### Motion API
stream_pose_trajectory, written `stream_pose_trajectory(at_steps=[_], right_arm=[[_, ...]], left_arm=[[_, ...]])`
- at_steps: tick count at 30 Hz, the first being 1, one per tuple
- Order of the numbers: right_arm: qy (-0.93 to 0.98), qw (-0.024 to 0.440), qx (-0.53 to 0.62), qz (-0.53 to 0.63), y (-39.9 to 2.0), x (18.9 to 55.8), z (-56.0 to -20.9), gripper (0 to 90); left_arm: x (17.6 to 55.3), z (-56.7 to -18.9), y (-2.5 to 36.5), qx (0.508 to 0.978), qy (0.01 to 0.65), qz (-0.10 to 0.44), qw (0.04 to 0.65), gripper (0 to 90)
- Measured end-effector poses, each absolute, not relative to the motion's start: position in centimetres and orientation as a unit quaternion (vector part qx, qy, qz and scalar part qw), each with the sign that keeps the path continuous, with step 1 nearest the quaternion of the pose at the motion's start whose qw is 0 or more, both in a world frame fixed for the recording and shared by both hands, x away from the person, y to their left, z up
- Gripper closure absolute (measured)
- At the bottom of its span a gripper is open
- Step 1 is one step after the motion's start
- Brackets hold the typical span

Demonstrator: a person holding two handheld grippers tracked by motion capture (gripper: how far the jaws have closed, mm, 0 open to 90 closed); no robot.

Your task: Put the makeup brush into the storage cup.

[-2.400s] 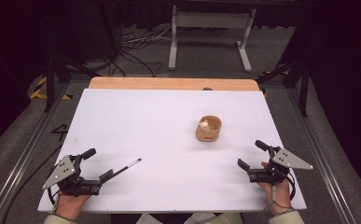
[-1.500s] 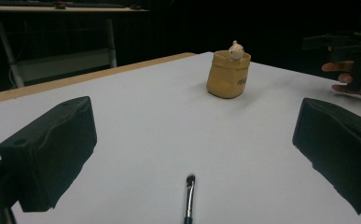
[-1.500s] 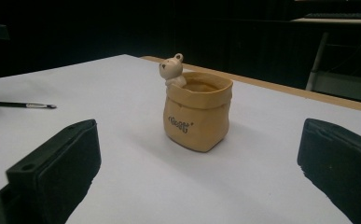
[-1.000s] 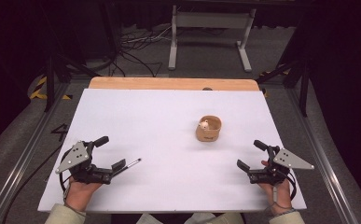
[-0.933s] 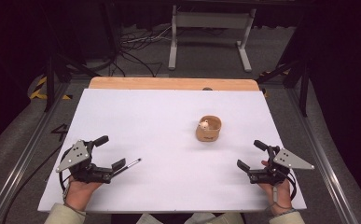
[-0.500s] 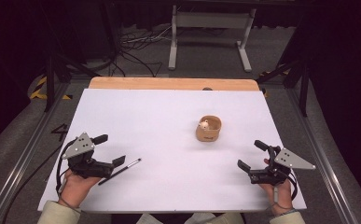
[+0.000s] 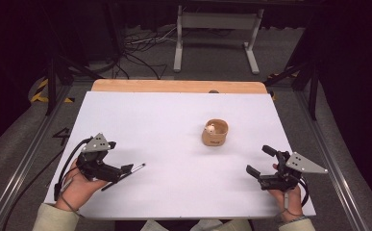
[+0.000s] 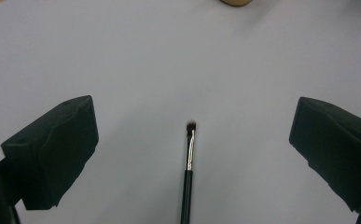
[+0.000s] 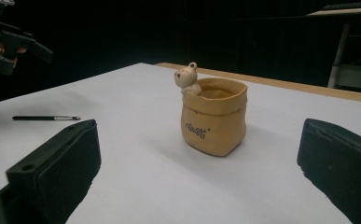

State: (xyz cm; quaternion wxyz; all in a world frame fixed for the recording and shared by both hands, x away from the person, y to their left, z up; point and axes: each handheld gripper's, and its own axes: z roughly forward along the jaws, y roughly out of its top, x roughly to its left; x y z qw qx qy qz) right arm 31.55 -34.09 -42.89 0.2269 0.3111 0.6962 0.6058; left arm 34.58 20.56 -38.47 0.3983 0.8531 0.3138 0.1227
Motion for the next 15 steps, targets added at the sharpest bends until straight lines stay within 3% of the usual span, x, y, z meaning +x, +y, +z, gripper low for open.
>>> stream_pose_trajectory(at_steps=[6, 15], right_arm=[[0.697, 0.221, 0.314, 0.605, -34.1, 31.6, -43.0, 0.0], [0.699, 0.215, 0.316, 0.604, -34.1, 31.7, -43.0, 0.0]], left_arm=[[34.9, -38.3, 19.8, 0.882, 0.324, 0.100, 0.327, 4.7], [35.1, -38.0, 18.8, 0.898, 0.322, 0.101, 0.282, 4.8]])
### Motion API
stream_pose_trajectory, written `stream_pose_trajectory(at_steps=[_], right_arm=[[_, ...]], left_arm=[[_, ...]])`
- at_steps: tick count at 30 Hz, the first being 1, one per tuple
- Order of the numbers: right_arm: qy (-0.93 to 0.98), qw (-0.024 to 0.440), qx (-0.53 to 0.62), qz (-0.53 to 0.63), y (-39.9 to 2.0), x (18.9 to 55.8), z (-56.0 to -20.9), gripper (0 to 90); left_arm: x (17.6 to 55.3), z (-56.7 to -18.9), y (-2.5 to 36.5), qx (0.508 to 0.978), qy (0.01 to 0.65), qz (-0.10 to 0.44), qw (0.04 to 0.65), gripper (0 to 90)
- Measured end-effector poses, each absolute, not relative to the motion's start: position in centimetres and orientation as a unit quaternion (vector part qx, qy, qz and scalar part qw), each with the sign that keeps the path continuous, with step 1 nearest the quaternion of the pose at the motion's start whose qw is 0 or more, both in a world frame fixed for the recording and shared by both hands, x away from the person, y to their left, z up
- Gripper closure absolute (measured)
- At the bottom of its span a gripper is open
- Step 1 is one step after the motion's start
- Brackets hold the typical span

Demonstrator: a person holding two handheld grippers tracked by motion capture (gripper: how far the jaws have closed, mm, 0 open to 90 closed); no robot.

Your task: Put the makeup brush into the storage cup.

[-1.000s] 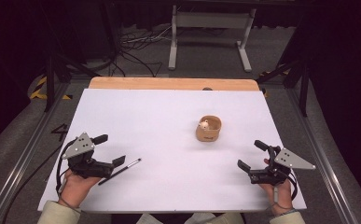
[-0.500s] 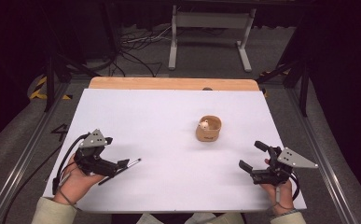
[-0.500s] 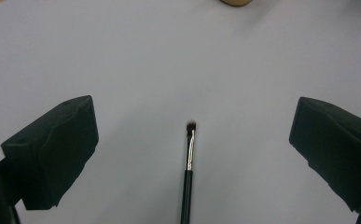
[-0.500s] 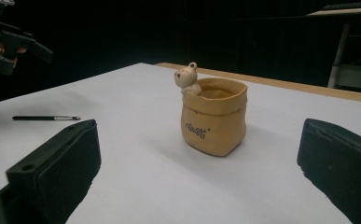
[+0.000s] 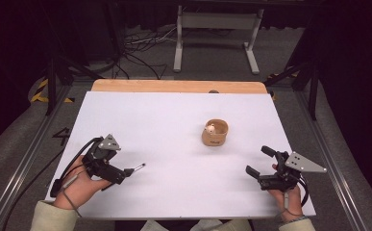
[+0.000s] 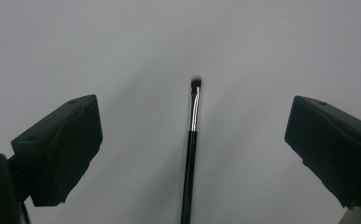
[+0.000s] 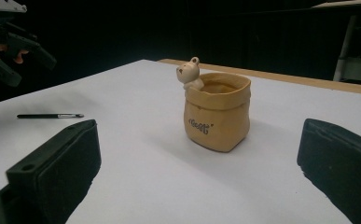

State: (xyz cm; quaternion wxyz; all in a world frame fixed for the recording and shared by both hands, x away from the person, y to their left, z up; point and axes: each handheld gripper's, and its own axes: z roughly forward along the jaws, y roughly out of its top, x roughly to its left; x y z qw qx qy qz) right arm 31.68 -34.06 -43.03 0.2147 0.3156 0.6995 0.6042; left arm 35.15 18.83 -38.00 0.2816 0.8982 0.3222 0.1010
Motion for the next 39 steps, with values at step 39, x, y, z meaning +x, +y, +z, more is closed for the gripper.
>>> stream_pose_trajectory(at_steps=[39], right_arm=[[0.705, 0.214, 0.315, 0.599, -34.0, 31.3, -43.0, 0.6]], left_arm=[[36.8, -37.4, 17.2, 0.926, 0.333, 0.071, 0.164, 9.1]])
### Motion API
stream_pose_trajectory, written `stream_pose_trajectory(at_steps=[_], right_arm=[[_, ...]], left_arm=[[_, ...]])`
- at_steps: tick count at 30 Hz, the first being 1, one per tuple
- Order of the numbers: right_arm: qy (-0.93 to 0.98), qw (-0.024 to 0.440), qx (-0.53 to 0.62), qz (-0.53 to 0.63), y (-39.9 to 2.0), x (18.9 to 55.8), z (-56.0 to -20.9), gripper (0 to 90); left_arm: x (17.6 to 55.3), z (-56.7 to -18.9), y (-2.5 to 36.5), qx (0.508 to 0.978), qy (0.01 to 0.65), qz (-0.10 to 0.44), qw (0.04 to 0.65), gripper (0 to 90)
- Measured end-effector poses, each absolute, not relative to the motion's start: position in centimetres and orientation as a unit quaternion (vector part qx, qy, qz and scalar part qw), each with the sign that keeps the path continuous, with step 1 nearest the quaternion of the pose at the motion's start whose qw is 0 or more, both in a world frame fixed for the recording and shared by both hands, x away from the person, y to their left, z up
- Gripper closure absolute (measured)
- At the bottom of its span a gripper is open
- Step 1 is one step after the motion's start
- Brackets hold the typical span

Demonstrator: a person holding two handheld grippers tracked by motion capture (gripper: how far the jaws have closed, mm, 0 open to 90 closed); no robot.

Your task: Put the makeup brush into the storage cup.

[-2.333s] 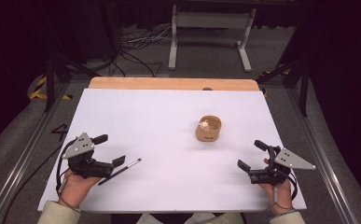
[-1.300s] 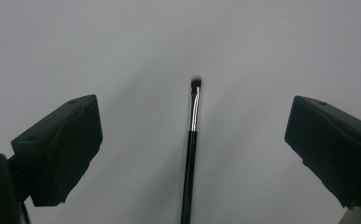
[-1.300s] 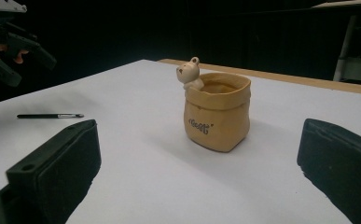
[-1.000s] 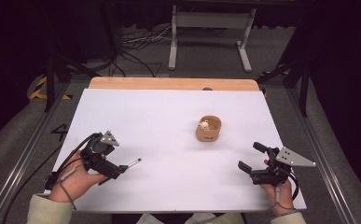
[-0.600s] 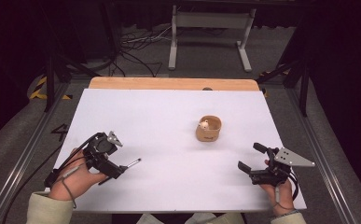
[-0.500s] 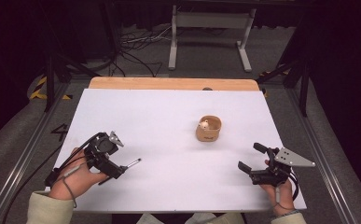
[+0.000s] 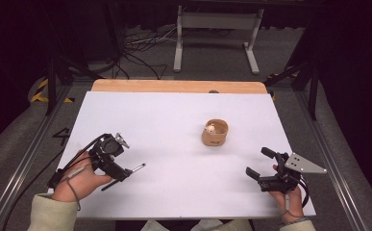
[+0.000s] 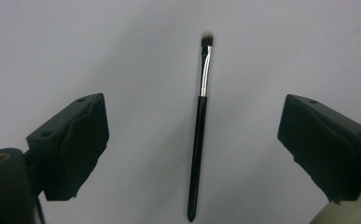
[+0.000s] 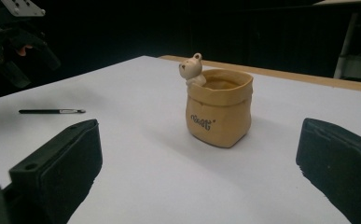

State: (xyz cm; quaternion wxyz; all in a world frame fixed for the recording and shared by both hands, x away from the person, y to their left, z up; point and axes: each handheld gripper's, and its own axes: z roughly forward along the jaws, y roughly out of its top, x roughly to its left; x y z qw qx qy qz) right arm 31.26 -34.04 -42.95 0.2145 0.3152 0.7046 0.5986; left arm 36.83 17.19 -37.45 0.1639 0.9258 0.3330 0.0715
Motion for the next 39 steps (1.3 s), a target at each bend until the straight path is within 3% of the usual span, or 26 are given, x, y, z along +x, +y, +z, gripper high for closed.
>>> stream_pose_trajectory(at_steps=[39], right_arm=[[0.691, 0.183, 0.329, 0.617, -34.5, 31.2, -42.9, 0.0]], left_arm=[[37.7, -41.1, 14.5, 0.943, 0.306, 0.034, 0.124, 14.1]])
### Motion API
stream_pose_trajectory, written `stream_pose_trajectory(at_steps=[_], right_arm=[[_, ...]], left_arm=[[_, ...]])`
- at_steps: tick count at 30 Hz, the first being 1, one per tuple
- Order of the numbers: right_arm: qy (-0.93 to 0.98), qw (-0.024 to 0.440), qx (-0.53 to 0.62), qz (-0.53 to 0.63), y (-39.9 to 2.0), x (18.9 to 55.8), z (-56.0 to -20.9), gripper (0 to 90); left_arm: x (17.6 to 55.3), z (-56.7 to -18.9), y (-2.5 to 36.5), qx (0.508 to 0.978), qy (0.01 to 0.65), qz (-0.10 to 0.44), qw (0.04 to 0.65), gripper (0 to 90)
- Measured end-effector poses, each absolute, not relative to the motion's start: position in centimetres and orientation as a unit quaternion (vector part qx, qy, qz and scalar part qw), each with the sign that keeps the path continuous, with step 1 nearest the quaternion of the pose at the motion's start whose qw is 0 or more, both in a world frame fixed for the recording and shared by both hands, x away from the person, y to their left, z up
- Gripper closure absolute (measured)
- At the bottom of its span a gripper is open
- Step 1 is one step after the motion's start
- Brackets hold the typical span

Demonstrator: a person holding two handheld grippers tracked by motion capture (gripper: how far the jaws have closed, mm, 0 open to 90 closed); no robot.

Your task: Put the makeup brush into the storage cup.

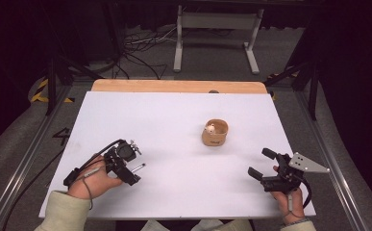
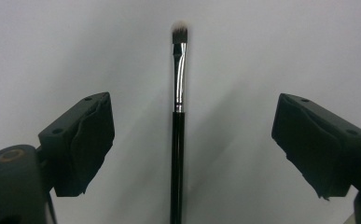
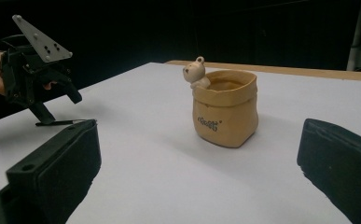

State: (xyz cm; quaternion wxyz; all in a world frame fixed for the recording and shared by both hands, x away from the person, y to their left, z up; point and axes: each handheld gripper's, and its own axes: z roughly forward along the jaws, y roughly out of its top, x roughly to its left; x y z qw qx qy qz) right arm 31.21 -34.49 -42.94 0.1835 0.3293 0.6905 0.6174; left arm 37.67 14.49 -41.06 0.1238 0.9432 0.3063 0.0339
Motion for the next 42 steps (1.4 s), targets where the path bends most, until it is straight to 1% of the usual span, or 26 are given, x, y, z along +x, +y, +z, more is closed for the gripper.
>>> stream_pose_trajectory(at_steps=[4, 14, 21, 25, 30, 35, 42], right_arm=[[0.695, 0.181, 0.327, 0.614, -34.3, 31.2, -43.0, 0.0], [0.698, 0.181, 0.324, 0.612, -34.3, 31.2, -43.0, 0.0], [0.699, 0.180, 0.323, 0.612, -34.2, 31.2, -43.0, 0.0], [0.700, 0.179, 0.321, 0.612, -34.2, 31.2, -43.0, 0.0], [0.702, 0.179, 0.320, 0.610, -34.1, 31.2, -43.0, 0.0], [0.705, 0.178, 0.319, 0.609, -34.1, 31.2, -43.0, 0.0], [0.707, 0.177, 0.317, 0.607, -34.0, 31.2, -43.0, 0.0]], left_arm=[[37.6, -41.1, 14.4, 0.944, 0.305, 0.038, 0.118, 17.3], [37.4, -41.3, 14.0, 0.951, 0.288, 0.033, 0.105, 30.2], [37.4, -41.7, 13.8, 0.955, 0.279, 0.028, 0.092, 42.9], [37.6, -41.9, 13.8, 0.954, 0.285, 0.022, 0.090, 45.9], [37.6, -42.1, 13.8, 0.954, 0.289, 0.020, 0.082, 51.9], [37.7, -42.5, 13.7, 0.954, 0.293, 0.005, 0.069, 56.3], [37.8, -42.6, 13.8, 0.953, 0.295, 0.011, 0.066, 62.5]])
